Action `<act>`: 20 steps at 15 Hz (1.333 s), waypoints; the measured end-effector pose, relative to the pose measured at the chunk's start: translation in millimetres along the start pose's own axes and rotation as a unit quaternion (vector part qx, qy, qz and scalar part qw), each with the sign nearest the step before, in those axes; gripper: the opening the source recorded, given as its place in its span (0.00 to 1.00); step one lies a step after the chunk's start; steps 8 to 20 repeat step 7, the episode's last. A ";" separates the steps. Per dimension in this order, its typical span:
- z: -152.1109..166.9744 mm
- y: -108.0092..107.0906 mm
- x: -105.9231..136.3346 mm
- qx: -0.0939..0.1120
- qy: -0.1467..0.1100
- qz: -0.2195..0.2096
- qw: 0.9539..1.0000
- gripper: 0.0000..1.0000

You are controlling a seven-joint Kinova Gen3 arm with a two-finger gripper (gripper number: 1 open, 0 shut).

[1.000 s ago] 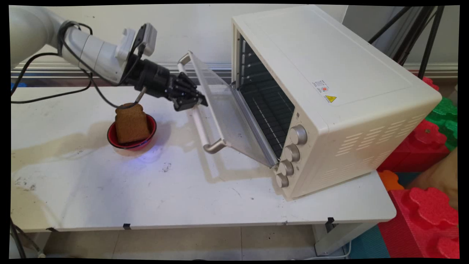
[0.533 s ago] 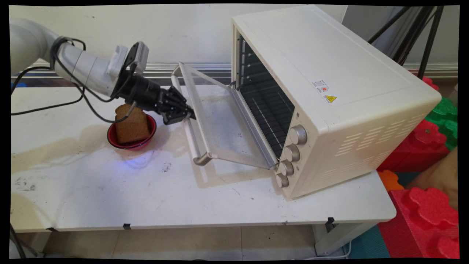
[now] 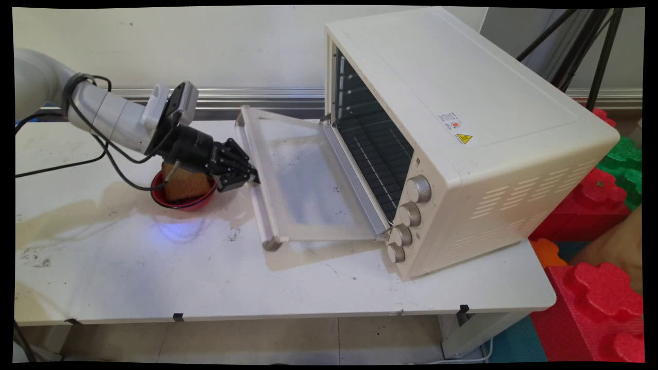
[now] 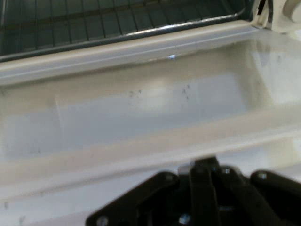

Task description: Open the oven

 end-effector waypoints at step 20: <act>-5.7 3.1 -15.6 0.003 -0.002 -0.005 1.000 0.00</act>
